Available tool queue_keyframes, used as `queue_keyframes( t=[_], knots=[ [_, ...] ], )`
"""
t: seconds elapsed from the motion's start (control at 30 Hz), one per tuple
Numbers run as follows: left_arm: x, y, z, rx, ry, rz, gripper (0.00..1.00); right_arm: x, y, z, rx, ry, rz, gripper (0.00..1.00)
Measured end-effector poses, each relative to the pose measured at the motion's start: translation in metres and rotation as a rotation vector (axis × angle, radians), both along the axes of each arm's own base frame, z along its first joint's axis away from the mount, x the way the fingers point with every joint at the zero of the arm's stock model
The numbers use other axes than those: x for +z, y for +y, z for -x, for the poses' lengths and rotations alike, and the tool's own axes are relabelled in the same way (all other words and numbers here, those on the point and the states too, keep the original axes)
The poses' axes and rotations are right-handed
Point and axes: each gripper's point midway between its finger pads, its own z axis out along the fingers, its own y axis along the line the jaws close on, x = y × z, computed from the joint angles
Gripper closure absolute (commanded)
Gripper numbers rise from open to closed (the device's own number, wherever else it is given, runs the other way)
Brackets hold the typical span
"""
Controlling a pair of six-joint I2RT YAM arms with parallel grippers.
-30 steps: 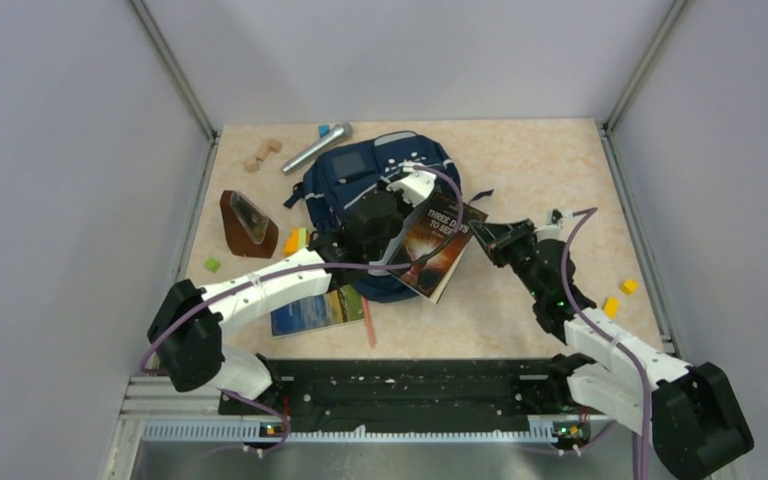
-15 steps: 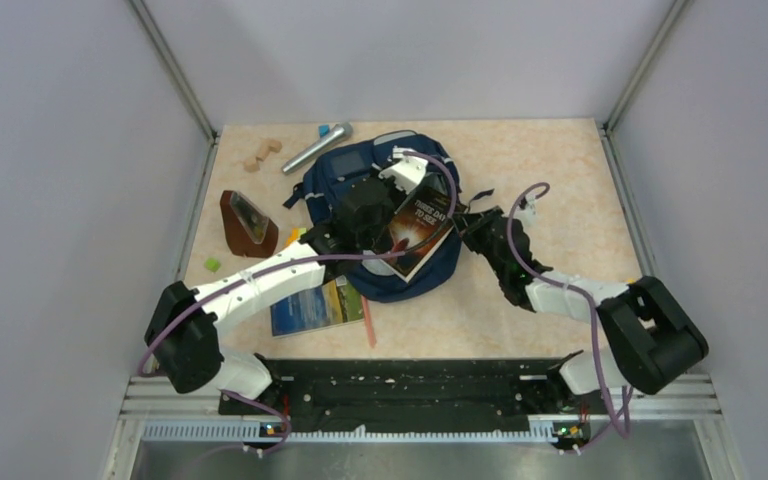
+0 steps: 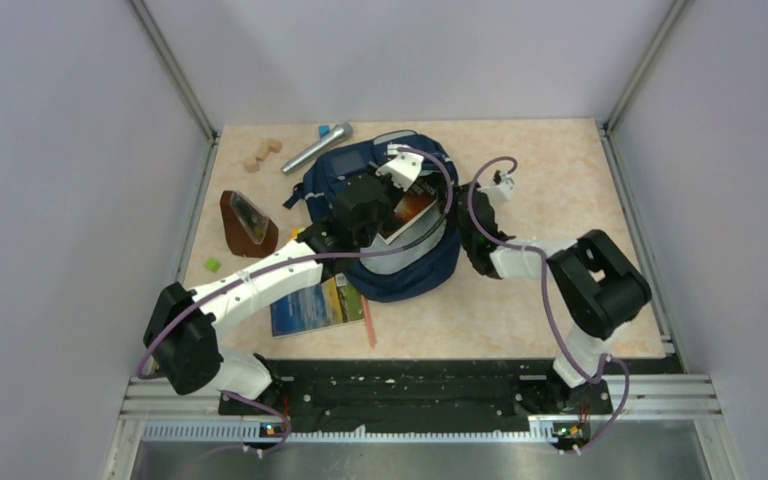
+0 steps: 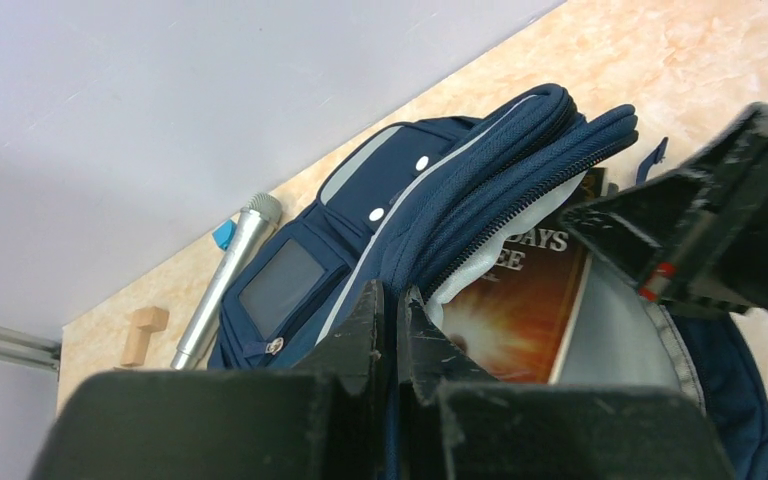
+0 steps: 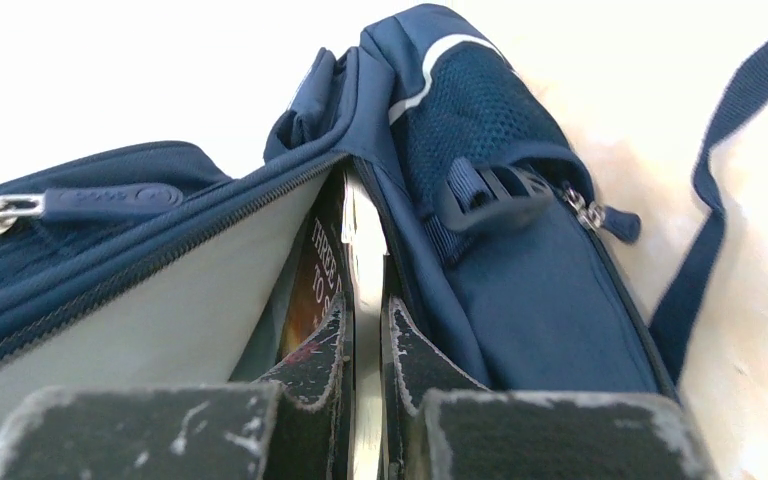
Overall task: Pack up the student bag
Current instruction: Place the book in the student bag.
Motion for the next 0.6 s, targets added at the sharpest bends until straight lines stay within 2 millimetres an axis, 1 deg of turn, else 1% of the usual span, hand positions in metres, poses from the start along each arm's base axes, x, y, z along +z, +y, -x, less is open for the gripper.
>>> queue_keyframes(
  t=[0.1, 0.3, 0.37, 0.4, 0.5, 0.57, 0.6],
  knots=[
    [0.000, -0.001, 0.000, -0.002, 0.006, 0.015, 1.00, -0.005, 0.011, -0.016, -0.025, -0.006, 0.010, 1.00],
    [0.000, -0.001, 0.002, 0.001, 0.015, 0.044, 1.00, -0.013, 0.035, -0.036, -0.052, -0.032, 0.057, 1.00],
    [-0.001, 0.001, 0.003, 0.001, 0.020, 0.054, 1.00, -0.014, 0.040, -0.041, -0.053, -0.044, 0.082, 1.00],
    [-0.001, 0.001, 0.004, 0.002, 0.023, 0.060, 1.00, -0.015, 0.042, -0.043, -0.049, -0.052, 0.100, 0.95],
    [-0.003, 0.003, 0.005, 0.006, 0.032, 0.070, 1.00, -0.017, 0.044, -0.045, -0.033, -0.074, 0.144, 0.69],
    [-0.005, 0.003, 0.006, 0.007, 0.043, 0.072, 1.00, -0.016, 0.044, -0.045, -0.019, -0.089, 0.167, 0.58],
    [-0.005, 0.004, 0.007, 0.008, 0.048, 0.072, 1.00, -0.015, 0.045, -0.044, -0.008, -0.103, 0.174, 0.55]
  ],
)
